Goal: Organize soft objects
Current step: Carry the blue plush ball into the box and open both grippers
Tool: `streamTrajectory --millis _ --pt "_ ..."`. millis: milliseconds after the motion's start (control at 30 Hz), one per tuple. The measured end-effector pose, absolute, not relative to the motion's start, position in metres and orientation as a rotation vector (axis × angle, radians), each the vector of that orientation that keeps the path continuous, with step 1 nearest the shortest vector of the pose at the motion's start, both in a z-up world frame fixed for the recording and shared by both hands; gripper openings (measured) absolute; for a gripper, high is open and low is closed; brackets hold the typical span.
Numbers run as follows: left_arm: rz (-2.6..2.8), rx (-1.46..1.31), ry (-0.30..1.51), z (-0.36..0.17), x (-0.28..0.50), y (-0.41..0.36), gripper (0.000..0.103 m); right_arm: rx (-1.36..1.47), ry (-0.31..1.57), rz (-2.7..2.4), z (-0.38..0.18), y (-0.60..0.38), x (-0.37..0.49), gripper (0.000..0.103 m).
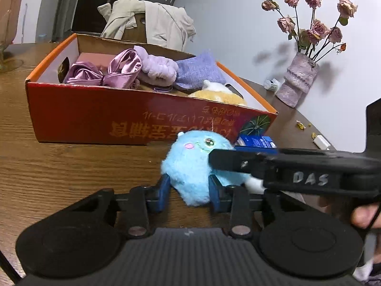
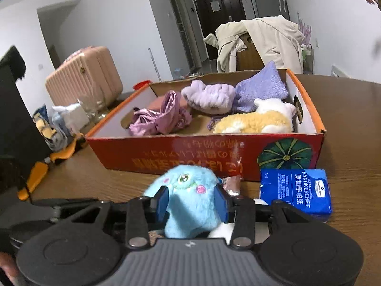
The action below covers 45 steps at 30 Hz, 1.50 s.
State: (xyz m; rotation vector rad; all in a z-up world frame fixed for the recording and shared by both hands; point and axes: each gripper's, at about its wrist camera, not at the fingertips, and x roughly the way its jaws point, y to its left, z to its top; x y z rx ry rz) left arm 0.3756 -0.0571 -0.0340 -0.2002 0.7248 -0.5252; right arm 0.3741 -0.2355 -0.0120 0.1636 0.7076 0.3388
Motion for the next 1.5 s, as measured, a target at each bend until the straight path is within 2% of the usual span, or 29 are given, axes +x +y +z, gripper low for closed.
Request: streamTrajectory --millis 100,333,567,667,733,1100,1200,1300,1500 --pt "-0.511 -0.209 0.71 -0.025 0.368 -0.053 0.032 0.173 0.696 0.36 -0.008 -0.234 0.372 0.038" --pt "-0.501 -0.254 0.667 0.003 0.297 -0.014 0.032 0.174 0.681 0.485 0.018 -0.215 0.318 0.038" --pt "-0.451 -0.269 0.716 -0.008 0.226 0.016 0.032 0.218 0.765 0.547 -0.003 -0.191 0.247 0.036" --pt "-0.413 -0.28 0.719 -0.013 0.21 0.027 0.04 0.254 0.775 0.553 -0.008 -0.19 0.227 0.036" --pt "-0.4 -0.283 0.712 -0.014 0.202 0.032 0.04 0.263 0.76 0.532 -0.005 -0.193 0.219 0.037" --pt "-0.421 -0.336 0.723 -0.023 0.211 0.029 0.042 0.353 0.739 0.496 -0.019 -0.196 0.236 0.051" --pt "-0.448 -0.348 0.727 -0.026 0.215 0.028 0.028 0.397 0.758 0.511 -0.028 -0.195 0.244 0.048" --pt "-0.444 -0.347 0.709 -0.024 0.219 0.028 0.026 0.412 0.776 0.515 -0.031 -0.193 0.249 0.036" --pt "-0.488 -0.355 0.596 0.019 0.258 0.031 0.026 0.407 0.691 0.521 0.011 -0.198 0.28 0.036"
